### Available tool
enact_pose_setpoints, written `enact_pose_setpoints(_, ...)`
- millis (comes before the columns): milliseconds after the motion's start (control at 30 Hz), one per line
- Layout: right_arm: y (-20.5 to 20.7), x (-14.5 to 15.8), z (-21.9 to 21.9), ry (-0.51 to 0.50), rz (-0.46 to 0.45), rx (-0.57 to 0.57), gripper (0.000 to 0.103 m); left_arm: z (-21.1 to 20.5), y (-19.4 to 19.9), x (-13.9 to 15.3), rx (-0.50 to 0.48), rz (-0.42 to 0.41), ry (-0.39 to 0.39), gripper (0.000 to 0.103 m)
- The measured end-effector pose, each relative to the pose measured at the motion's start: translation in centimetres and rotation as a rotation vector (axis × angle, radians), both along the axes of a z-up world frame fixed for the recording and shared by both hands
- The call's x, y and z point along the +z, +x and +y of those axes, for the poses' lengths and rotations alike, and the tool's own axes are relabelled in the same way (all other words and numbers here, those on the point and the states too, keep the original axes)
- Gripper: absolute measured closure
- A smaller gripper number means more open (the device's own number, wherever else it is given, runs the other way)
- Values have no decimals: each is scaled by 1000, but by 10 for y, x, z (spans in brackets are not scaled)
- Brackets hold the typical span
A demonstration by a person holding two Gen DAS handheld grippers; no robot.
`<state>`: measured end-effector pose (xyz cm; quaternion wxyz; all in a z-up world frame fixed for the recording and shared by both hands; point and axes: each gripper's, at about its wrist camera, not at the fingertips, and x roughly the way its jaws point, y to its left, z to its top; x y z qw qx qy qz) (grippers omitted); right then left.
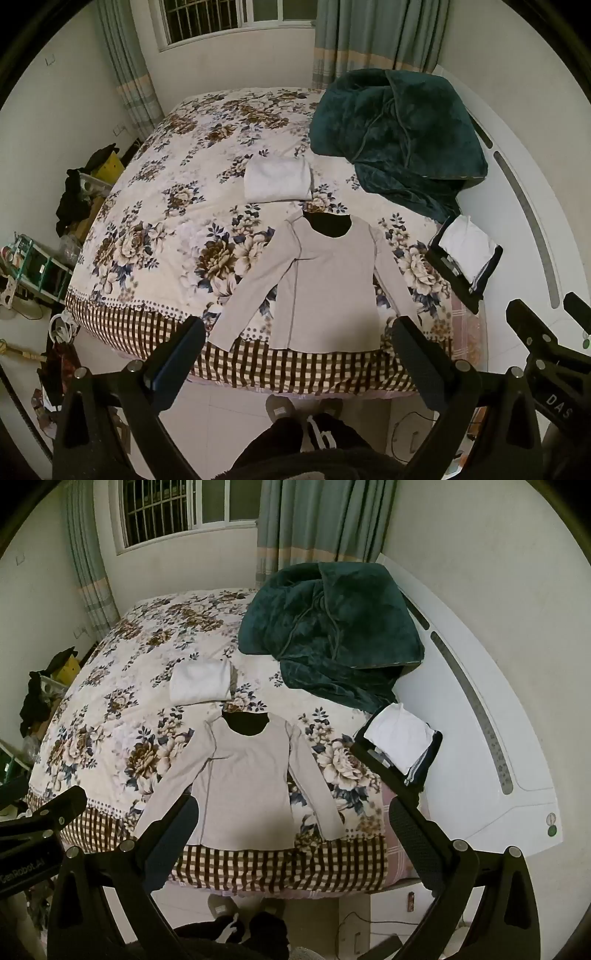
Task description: Fold small clothes
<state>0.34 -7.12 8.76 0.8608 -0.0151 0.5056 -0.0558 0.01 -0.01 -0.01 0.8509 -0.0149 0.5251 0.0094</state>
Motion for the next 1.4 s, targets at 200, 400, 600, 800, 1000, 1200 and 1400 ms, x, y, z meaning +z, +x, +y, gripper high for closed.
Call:
enact_pose_setpoints(200,-1,1,-1,9,-2,-1,0,0,0,0,1,-6,-2,0)
enact_pose_setpoints(400,-2,4,-1,8,-4,-1,0,0,0,0,-1,-12,-3,0)
enact_pose_setpoints(600,-3,6,-1,7,-7,-2,0,-1,3,3,0,-15,-1,0)
enact_pose_setpoints(800,-3,7,-2,7,-8,-2,0,-5,3,10,0,-21,-2,0)
enact_pose_setpoints(1000,-3,14,2,8,-12,-1,0,-5,3,10,-1,-23,-3,0)
enact_pose_setpoints(1200,4,25,0,10,-14,1,0,-5,3,10,-1,-26,-4,0)
enact_pose_setpoints(1400,4,23,0,9,-17,2,0,-6,3,11,-1,-30,-6,0)
